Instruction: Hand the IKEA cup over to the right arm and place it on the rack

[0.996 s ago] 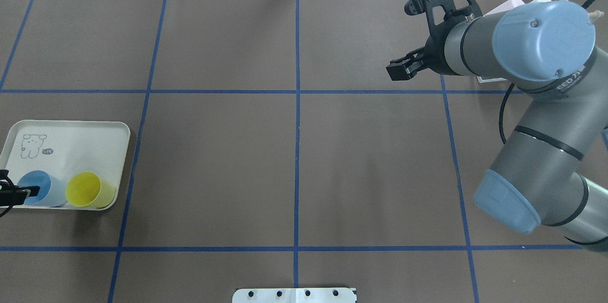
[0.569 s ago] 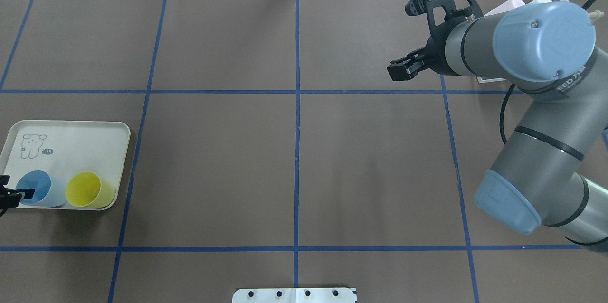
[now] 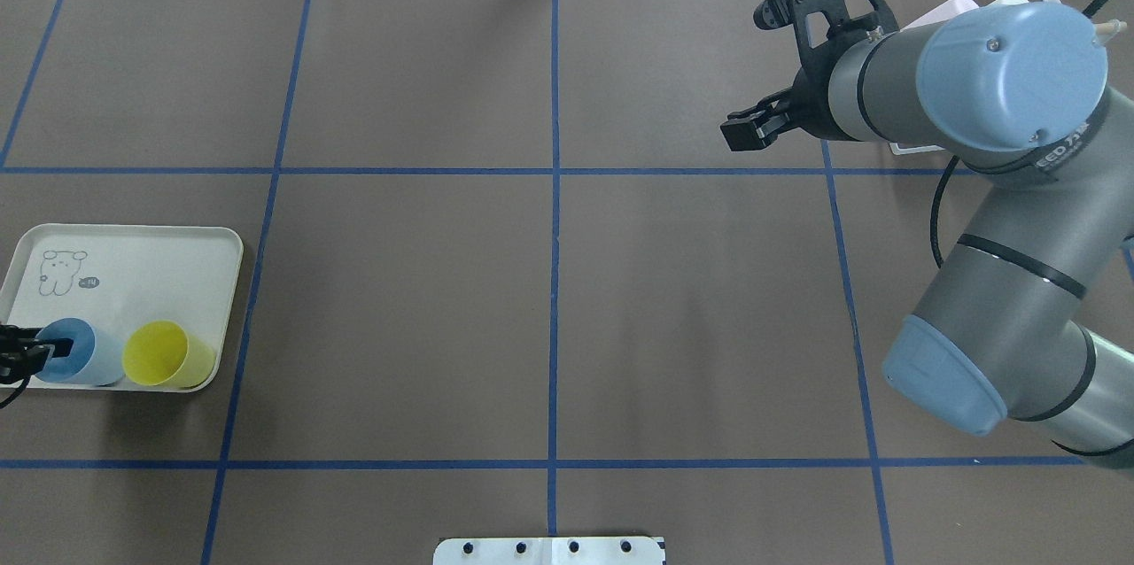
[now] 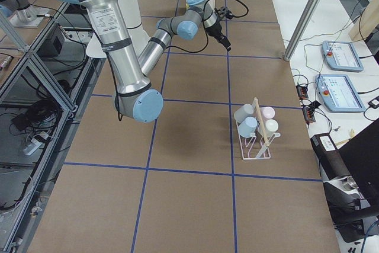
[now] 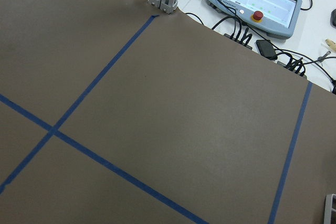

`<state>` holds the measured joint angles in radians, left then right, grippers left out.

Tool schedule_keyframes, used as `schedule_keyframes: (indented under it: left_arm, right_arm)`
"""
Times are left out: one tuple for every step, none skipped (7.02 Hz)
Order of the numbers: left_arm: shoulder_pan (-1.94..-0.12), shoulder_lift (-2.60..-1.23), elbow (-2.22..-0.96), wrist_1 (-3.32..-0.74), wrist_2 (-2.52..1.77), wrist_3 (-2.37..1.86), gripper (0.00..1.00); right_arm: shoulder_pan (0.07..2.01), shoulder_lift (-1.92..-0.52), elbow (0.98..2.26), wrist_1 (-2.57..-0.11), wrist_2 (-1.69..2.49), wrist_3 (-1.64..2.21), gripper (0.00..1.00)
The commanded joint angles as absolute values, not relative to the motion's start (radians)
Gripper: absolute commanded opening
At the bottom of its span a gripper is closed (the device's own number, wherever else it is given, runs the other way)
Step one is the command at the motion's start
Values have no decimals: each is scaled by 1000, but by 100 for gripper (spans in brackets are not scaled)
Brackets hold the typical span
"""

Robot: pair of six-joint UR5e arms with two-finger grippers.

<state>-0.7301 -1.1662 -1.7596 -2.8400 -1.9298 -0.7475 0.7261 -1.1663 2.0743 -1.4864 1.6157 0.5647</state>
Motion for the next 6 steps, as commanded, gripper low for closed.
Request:
schedule_keyframes:
  left_arm:
    - [-742, -1170, -1763, -2841, -1978, -742, 0]
    - [-790, -1170, -1772, -2838, -1986, -732, 0]
    - [-880, -1189, -1795, -2836, -1994, -730, 0]
    - [-920, -1199, -1837, -2829, -1999, -732, 0]
    - [-923, -1230, -1865, -2830, -1994, -751, 0]
    - [-945, -1276, -1871, -2827, -1999, -803, 0]
  right_arm:
    - [723, -1169, 2071, -1486, 1620, 560, 100]
    - [721, -1170, 2068, -1486, 1620, 557, 100]
    - [710, -1169, 2065, -1483, 1615, 557, 100]
    - [704, -1161, 2065, -1483, 1612, 566, 100]
    - [700, -1160, 2065, -1480, 1608, 566, 100]
    - [689, -1167, 2047, -1397, 1570, 566, 100]
